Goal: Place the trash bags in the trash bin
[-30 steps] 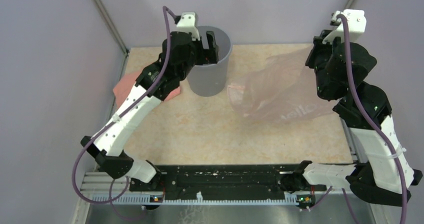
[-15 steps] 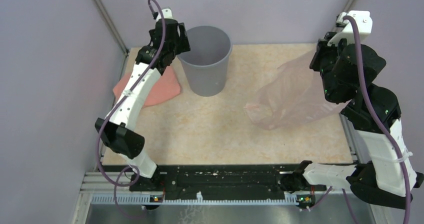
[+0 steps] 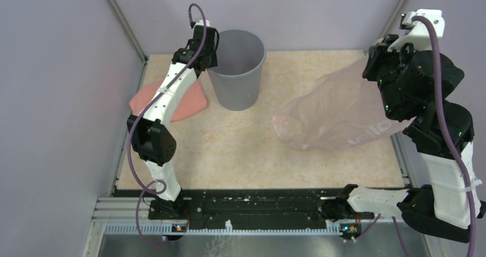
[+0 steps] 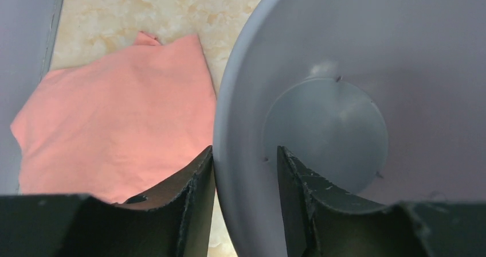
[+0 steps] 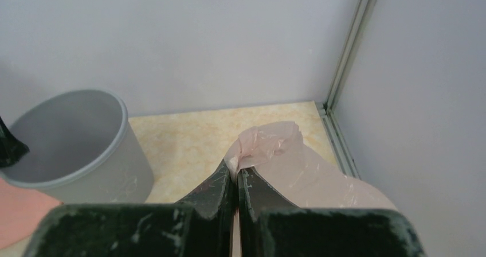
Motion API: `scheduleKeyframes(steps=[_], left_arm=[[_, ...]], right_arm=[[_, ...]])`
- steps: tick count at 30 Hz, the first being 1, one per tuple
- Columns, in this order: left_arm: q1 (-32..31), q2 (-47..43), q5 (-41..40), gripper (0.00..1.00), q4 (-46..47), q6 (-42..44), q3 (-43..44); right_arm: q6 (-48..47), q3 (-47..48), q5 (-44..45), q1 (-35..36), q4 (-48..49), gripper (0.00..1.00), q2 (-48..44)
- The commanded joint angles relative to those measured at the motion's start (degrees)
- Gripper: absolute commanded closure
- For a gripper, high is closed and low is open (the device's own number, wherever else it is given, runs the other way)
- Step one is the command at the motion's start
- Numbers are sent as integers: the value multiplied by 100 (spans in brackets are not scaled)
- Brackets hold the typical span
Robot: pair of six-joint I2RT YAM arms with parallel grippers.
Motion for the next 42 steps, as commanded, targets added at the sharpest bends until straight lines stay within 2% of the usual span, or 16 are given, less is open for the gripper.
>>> scheduleKeyframes(steps=[1, 15, 20, 26, 33, 42], left_arm=[[28, 15, 114, 54, -37, 186, 272], [24, 10, 946, 100, -347, 328, 426], [7, 80, 1379, 100, -777, 316, 763], [-100, -111, 1872, 100, -945, 236, 660], [-473, -691, 2121, 100, -774, 64, -170], [-1330, -1162, 1997, 100, -516, -318, -953]], right_arm=[[-41, 355, -117, -26, -3, 100, 2], [-359, 1385, -250, -24, 16, 100, 384], [-452, 1830, -296, -23, 160, 100, 561], [-538, 2079, -584, -26, 768, 100, 578], [-632, 2049, -1229, -25, 1774, 100, 423], [-602, 1935, -2075, -26, 3177, 100, 280]])
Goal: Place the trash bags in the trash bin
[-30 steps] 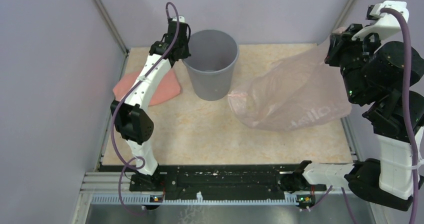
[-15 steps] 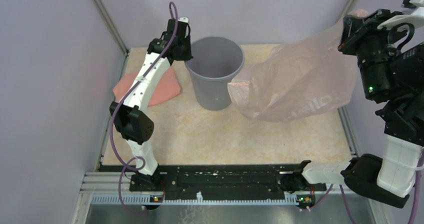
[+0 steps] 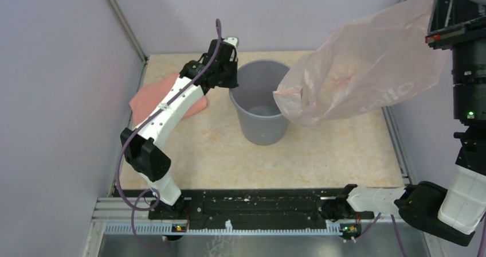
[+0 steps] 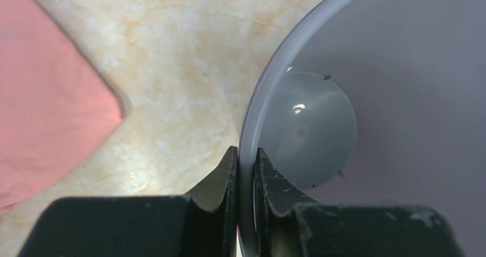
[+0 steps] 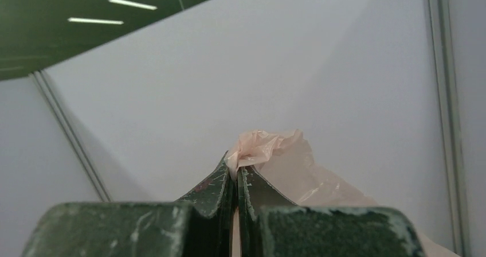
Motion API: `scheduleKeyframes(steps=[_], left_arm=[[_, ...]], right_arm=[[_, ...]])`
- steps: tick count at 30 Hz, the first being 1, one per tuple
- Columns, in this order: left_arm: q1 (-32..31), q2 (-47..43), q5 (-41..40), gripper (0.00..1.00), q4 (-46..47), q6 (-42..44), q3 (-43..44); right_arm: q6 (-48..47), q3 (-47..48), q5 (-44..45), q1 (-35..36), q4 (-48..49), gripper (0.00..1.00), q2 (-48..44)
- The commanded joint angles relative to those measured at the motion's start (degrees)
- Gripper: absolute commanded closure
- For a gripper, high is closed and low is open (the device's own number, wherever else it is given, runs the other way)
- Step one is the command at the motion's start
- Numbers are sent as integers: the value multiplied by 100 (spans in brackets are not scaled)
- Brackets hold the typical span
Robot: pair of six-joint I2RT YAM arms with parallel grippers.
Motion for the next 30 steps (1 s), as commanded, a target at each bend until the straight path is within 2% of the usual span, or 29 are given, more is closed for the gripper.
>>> scheduleKeyframes(steps=[1, 5, 8, 15, 21, 24, 30], left_arm=[[-428, -396, 219, 100, 213, -366, -408], [-666, -620, 142, 100, 419, -533, -794], [-701, -775, 179, 94, 552, -600, -980], [-716, -1004, 187, 57, 631, -612, -961], [-718, -1773, 411, 35, 662, -530, -859], [-721, -2333, 734, 29, 860, -511, -1048], [-716, -3654, 2254, 17, 1478, -1023, -1601]], right_arm=[[58, -22, -654, -30, 1019, 100, -37], [313, -153, -979, -27, 1225, 100, 9], [449, -159, -1148, -25, 1257, 100, 92], [670, -161, -1415, -26, 1403, 100, 260], [532, -91, -1395, -23, 1523, 100, 428], [524, -51, -1482, -27, 1564, 100, 559], [98, 287, -1452, -25, 1667, 100, 973]])
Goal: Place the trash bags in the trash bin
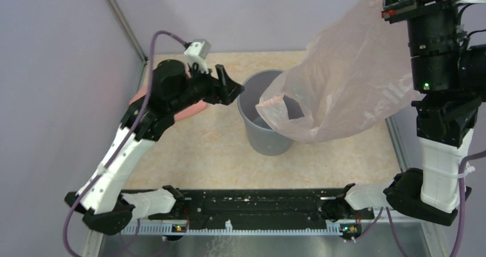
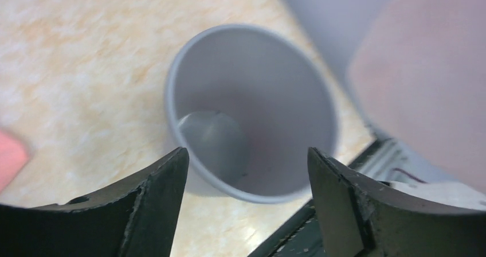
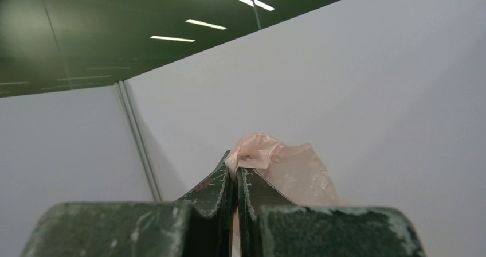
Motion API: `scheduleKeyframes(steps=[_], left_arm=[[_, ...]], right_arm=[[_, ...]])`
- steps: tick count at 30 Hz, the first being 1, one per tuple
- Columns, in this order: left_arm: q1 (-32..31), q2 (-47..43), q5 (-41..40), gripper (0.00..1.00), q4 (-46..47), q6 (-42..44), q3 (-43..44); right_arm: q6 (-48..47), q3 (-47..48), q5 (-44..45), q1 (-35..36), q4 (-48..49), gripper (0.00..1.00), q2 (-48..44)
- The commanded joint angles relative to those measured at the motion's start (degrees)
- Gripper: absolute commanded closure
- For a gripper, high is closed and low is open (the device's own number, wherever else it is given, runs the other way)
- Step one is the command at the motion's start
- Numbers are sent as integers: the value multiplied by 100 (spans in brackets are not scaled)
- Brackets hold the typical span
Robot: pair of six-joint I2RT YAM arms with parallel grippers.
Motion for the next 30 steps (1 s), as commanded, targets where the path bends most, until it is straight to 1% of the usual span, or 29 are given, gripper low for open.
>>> scheduleKeyframes(steps=[1, 4, 7, 10, 13, 16, 19, 21, 24, 26, 30], left_arm=[[-15, -1010, 1360, 15, 884, -506, -487], [-14, -1539, 2163, 11, 1373, -736, -825], [-19, -1735, 2527, 5, 1574, -812, -802], [-15, -1634, 2822, 3, 1720, -958, -589], [-17, -1500, 3134, 2, 2161, -1251, -518], [-22, -1397, 3395, 2, 2548, -1434, -396], [-15, -1313, 3445, 1, 2642, -1512, -249], [-17, -1251, 3239, 1, 2522, -1457, -136], [-20, -1269, 2984, 1, 2608, -1569, -149], [-14, -1319, 2888, 1, 2793, -1663, -203], [-14, -1409, 2724, 2, 2791, -1675, -270]], right_arm=[[-437, 320, -27, -24, 307, 100, 324], [-628, 440, 20, -24, 451, 100, 551], [-695, 556, -43, -20, 569, 100, 745], [-700, 684, -93, -1, 625, 100, 925], [-845, 690, -56, 149, 802, 100, 1044], [-1426, 746, 218, 515, 1092, 100, 1220], [-1980, 973, 442, 898, 1261, 100, 1468], [-2009, 1088, 402, 943, 1262, 100, 1579], [-2055, 1038, 360, 996, 1374, 100, 1618], [-2086, 979, 364, 1008, 1468, 100, 1620], [-2162, 905, 370, 1006, 1545, 100, 1636]])
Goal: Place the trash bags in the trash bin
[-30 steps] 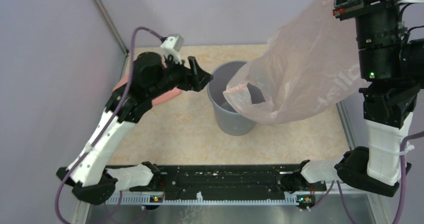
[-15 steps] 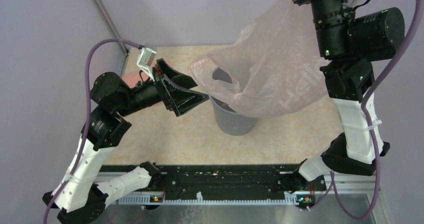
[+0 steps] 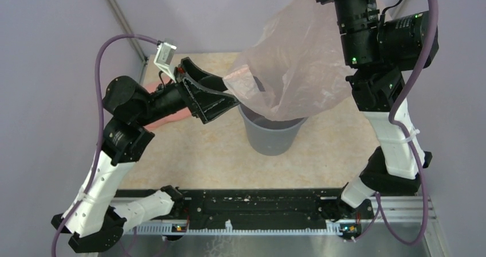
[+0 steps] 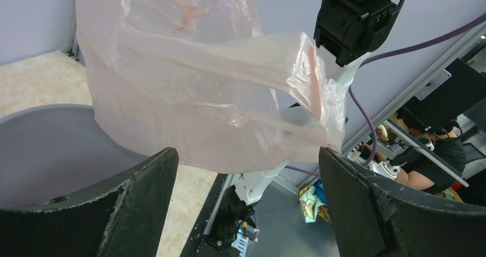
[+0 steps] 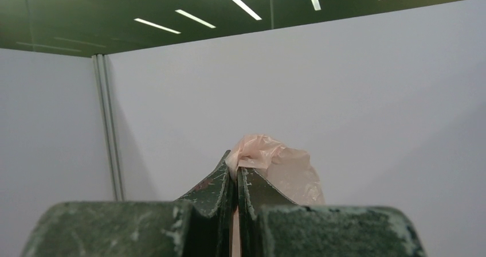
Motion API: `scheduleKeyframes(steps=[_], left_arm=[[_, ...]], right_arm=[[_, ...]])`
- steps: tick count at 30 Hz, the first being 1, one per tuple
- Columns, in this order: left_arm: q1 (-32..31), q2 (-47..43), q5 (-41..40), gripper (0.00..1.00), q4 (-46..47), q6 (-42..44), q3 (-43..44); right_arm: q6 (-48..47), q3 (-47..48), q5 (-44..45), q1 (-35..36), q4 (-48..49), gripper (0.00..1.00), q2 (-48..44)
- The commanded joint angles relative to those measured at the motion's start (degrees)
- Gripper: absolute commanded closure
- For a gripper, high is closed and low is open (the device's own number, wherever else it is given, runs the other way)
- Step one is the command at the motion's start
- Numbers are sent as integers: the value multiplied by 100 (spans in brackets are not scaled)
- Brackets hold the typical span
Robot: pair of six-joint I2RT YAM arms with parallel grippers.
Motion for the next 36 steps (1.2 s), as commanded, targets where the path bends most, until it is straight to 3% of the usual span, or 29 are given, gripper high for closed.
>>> scheduleKeyframes(steps=[1, 7, 14, 21, 25, 28, 32, 36], left_arm=[[-14, -189, -204, 3, 411, -132, 64], [-21, -684, -207, 14, 212, -29, -421], [-21, -1012, -283, 1, 73, -178, -726], [-17, -403, -882, 1, -250, -187, -499], [-16, -195, -1688, 7, -516, -19, -311], [-15, -114, -2277, 19, -720, 99, -149], [-14, 54, -3185, 48, -1144, 421, 158], [-16, 425, -3738, 83, -1564, 724, 745]], right_arm=[[-240, 31, 71, 64, 406, 100, -2], [-360, 39, 116, 65, 479, 100, 169], [-413, 36, 247, 177, 561, 100, 353], [-801, 76, 467, 544, 679, 100, 517], [-785, 43, 500, 631, 575, 100, 534], [-717, -131, 502, 738, 474, 100, 470], [-515, -336, 519, 845, 285, 100, 388], [283, -469, 351, 881, -478, 100, 175]])
